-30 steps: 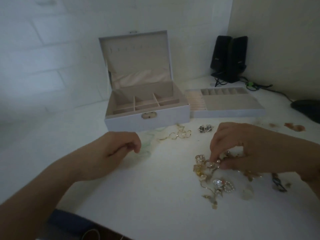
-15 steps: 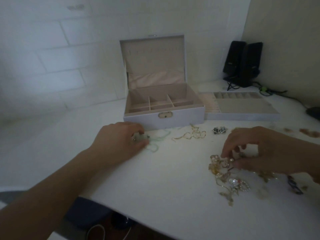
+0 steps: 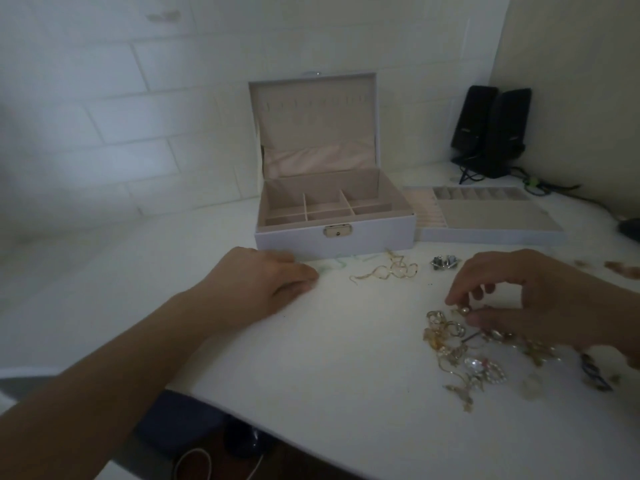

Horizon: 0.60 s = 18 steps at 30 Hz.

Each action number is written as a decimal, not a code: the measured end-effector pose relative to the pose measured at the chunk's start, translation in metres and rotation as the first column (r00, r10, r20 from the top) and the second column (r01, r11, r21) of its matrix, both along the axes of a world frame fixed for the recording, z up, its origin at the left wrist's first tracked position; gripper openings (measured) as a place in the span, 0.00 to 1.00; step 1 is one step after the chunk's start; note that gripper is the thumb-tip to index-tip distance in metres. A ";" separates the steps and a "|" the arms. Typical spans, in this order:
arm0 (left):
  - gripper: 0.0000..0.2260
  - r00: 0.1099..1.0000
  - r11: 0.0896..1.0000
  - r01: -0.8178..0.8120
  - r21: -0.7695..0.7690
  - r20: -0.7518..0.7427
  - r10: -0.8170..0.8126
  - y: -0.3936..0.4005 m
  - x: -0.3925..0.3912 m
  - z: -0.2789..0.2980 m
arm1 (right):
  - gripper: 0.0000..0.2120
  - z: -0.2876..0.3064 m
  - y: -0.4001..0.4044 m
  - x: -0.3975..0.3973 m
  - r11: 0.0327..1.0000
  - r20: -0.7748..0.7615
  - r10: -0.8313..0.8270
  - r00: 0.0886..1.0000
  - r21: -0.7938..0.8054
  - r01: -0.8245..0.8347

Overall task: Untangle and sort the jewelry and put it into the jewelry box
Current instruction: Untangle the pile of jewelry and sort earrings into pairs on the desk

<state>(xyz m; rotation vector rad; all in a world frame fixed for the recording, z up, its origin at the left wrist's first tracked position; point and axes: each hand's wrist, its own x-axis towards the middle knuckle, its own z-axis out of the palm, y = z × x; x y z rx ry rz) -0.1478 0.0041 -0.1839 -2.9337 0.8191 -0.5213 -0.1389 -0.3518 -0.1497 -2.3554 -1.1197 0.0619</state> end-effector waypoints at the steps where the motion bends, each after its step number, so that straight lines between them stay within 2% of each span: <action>1: 0.17 1.000 1.000 -0.019 0.022 0.020 0.019 0.001 0.003 0.000 | 0.11 0.000 0.000 0.000 1.000 0.000 -0.002 1.000 0.008 0.002; 5: 0.15 0.993 0.995 -0.068 0.076 0.101 0.060 0.010 0.013 0.001 | 0.11 0.000 0.001 0.001 1.000 -0.001 -0.012 1.000 0.028 0.012; 8: 0.17 0.996 0.999 -0.034 -0.005 0.084 0.034 0.006 0.003 0.006 | 0.10 -0.001 0.003 0.000 0.999 0.003 -0.017 1.000 0.048 0.017; 10: 0.21 0.999 0.983 -0.019 -0.184 -0.033 0.013 0.002 -0.008 0.010 | 0.09 0.000 0.006 -0.002 0.998 0.003 -0.031 1.000 0.056 0.030; 12: 0.21 0.961 0.948 -0.007 -0.319 -0.265 -0.082 0.000 -0.018 0.011 | 0.08 0.002 0.013 -0.003 0.997 0.027 -0.047 0.999 0.058 0.046; 14: 0.19 0.904 0.944 0.011 -0.329 -0.400 -0.150 -0.001 -0.024 0.010 | 0.09 0.004 0.029 -0.008 0.999 0.100 -0.046 0.994 0.028 0.043; 16: 0.19 0.882 0.958 -0.002 -0.287 -0.453 -0.134 -0.002 -0.029 0.009 | 0.04 0.003 0.051 -0.013 0.999 0.146 -0.029 0.989 -0.011 0.031; 18: 0.21 0.880 0.959 -0.034 -0.283 -0.464 -0.105 -0.001 -0.032 0.009 | 0.05 -0.002 0.075 -0.017 0.998 0.196 -0.017 0.981 -0.054 0.028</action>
